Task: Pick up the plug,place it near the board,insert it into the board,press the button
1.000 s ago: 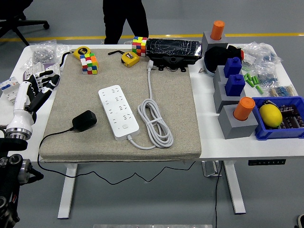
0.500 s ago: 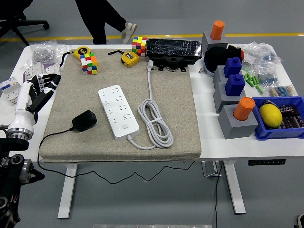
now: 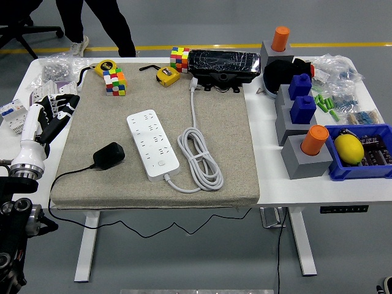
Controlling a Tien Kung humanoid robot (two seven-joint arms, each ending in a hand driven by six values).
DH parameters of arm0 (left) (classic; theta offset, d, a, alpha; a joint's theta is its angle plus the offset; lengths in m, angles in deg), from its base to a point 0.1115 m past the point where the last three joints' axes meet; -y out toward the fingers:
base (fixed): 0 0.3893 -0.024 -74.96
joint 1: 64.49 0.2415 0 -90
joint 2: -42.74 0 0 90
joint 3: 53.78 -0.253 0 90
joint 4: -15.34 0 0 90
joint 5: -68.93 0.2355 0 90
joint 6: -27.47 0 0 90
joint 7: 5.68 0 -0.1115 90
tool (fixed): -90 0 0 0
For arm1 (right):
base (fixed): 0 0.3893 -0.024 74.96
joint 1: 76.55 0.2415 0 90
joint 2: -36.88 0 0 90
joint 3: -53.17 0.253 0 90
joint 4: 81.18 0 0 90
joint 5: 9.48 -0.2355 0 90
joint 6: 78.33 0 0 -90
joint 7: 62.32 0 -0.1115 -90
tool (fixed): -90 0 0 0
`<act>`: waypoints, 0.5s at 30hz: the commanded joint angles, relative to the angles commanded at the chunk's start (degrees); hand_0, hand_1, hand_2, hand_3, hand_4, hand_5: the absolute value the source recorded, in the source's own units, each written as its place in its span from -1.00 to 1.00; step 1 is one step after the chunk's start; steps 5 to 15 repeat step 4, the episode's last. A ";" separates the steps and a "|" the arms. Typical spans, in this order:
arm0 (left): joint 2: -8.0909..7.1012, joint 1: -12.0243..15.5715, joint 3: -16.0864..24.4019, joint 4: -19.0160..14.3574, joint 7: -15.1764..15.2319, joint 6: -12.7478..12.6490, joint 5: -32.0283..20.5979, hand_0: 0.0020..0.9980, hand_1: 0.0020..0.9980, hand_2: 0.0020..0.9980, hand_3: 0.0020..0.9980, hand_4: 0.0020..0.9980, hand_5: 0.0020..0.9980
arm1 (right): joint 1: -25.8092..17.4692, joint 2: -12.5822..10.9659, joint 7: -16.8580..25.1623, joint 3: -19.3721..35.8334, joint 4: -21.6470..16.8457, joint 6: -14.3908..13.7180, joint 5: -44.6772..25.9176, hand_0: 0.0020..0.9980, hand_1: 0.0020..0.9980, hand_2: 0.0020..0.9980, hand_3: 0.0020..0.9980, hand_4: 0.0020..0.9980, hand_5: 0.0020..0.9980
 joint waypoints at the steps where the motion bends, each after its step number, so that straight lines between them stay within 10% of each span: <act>1: 0.00 -0.03 0.03 -0.01 0.09 -0.06 -0.04 0.35 0.34 0.28 0.19 0.88 0.25 | -0.02 -0.02 0.04 -0.22 0.00 0.03 -0.19 0.58 0.48 0.47 0.50 1.00 1.00; 15: 0.01 -0.16 0.19 0.03 0.29 -0.18 -0.03 0.35 0.34 0.28 0.19 0.88 0.25 | 0.09 -0.15 0.12 -0.57 0.00 0.10 -0.56 0.58 0.48 0.47 0.50 1.00 1.00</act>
